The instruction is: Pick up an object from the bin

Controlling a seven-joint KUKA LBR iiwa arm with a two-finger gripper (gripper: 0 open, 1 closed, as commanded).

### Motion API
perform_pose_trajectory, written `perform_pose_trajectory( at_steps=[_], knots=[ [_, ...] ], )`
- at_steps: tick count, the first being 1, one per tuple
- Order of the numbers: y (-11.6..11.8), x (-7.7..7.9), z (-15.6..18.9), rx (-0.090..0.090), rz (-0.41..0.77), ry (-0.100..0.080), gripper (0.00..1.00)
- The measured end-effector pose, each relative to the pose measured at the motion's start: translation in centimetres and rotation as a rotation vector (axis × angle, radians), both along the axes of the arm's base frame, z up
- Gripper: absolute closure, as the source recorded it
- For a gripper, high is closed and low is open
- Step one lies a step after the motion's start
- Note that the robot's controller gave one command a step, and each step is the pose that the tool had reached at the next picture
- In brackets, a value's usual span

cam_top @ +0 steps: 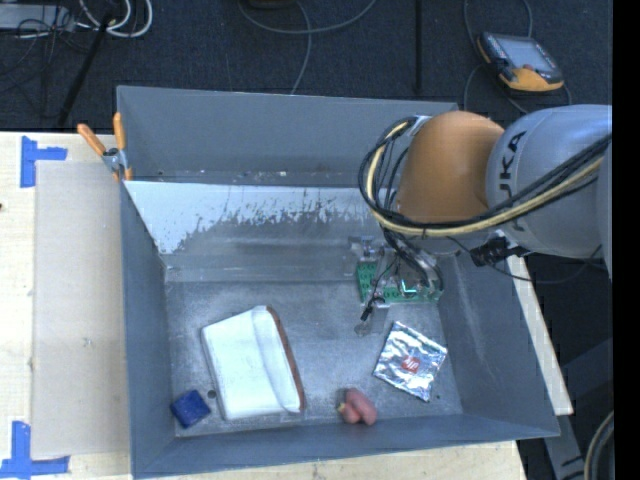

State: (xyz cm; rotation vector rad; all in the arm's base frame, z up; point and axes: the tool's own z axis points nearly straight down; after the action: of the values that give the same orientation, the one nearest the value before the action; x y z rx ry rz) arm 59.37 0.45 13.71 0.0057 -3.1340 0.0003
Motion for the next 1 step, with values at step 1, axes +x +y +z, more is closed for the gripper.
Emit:
perform_pose_trajectory(
  at_steps=[1],
  knots=[
    [-7.53, -4.34, -7.21, -0.002, 0.002, 0.003, 0.00]
  ],
)
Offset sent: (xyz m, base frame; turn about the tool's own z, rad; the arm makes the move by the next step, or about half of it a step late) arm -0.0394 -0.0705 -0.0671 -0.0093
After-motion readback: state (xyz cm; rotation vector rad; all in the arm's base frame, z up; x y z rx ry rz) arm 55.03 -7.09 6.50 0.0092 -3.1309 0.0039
